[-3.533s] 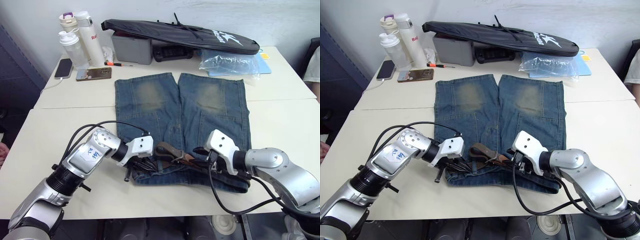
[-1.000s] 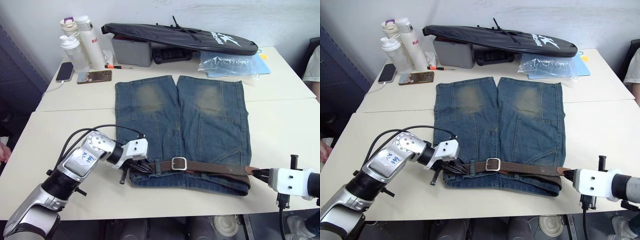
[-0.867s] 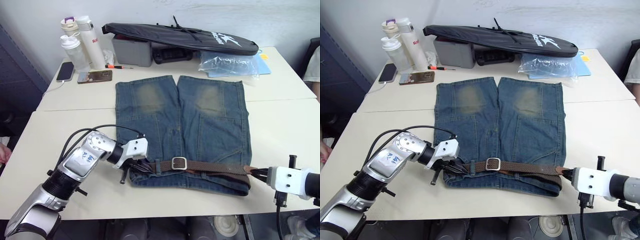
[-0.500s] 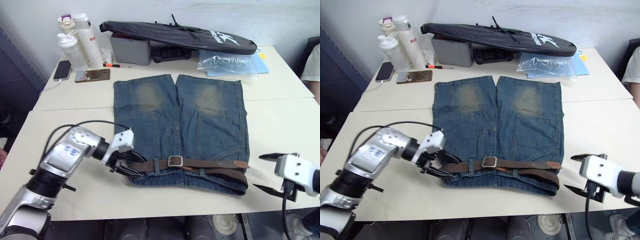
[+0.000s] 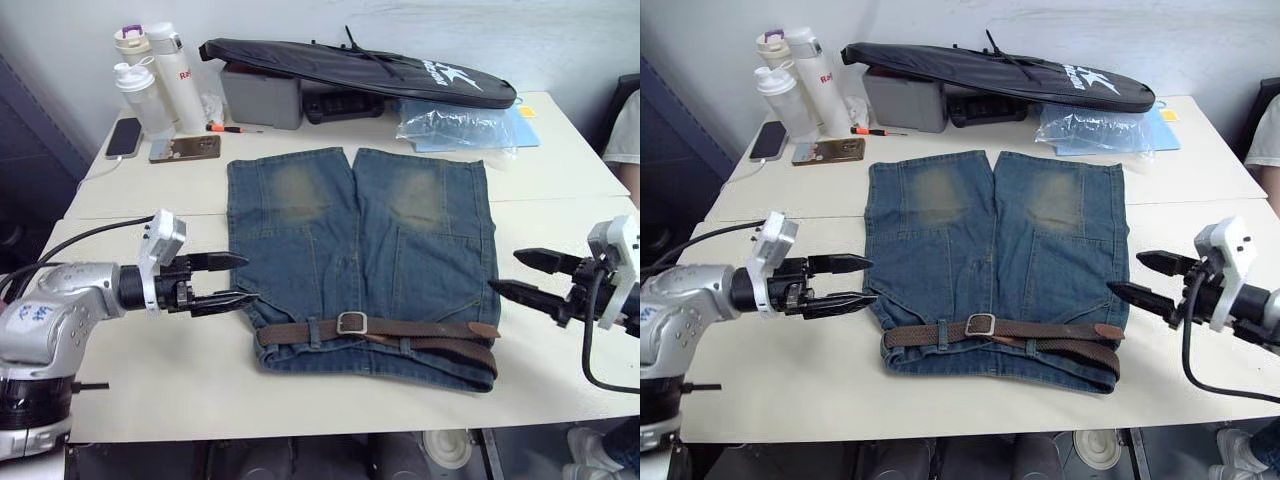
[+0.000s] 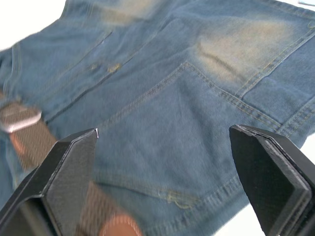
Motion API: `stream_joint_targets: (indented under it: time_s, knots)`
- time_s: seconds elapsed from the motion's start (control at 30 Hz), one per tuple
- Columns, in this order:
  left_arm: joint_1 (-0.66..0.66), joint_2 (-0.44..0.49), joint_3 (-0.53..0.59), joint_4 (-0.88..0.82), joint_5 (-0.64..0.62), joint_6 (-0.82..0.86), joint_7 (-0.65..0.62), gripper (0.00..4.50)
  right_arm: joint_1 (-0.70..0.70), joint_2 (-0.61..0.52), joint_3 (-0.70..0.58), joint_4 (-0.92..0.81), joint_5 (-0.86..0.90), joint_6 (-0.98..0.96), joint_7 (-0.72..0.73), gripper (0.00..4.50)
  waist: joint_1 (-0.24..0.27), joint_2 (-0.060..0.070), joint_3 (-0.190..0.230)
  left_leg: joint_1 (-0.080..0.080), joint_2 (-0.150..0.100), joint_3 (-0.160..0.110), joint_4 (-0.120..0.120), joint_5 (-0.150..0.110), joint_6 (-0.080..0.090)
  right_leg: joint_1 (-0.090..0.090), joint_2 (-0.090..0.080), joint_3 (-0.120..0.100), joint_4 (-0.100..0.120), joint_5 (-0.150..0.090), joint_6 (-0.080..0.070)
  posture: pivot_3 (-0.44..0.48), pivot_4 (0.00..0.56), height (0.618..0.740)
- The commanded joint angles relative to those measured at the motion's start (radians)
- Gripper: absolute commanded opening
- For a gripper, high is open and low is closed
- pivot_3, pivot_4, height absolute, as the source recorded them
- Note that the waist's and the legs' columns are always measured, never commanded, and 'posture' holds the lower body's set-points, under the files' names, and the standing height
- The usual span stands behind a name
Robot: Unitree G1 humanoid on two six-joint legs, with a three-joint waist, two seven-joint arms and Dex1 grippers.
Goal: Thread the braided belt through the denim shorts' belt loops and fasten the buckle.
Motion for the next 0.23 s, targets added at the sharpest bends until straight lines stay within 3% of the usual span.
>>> stream_joint_targets:
  time_s: [0.03, 0.23]
  knots:
    - [0.08, -0.03, -0.001, -0.074, 0.082, -0.105, 0.103, 4.47, 0.01, 0.03, 0.026, -0.023, -0.006, -0.02, -0.025, 4.5, 0.004, 0.0, 0.0, 0.0, 0.0, 0.0, 0.0, 0.0, 0.0, 0.0, 0.0, 0.0, 0.0, 0.0, 0.0, 0.0, 0.15, 0.74]
    - [0.153, -0.085, -0.062, -0.127, 0.12, -0.103, 0.2, 4.47, 0.031, 0.067, 0.057, -0.052, -0.019, -0.04, -0.052, 4.5, 0.007, 0.0, 0.0, 0.0, 0.0, 0.0, 0.001, 0.0, 0.0, 0.0, 0.0, 0.0, 0.0, 0.0, 0.0, 0.0, 0.15, 0.74]
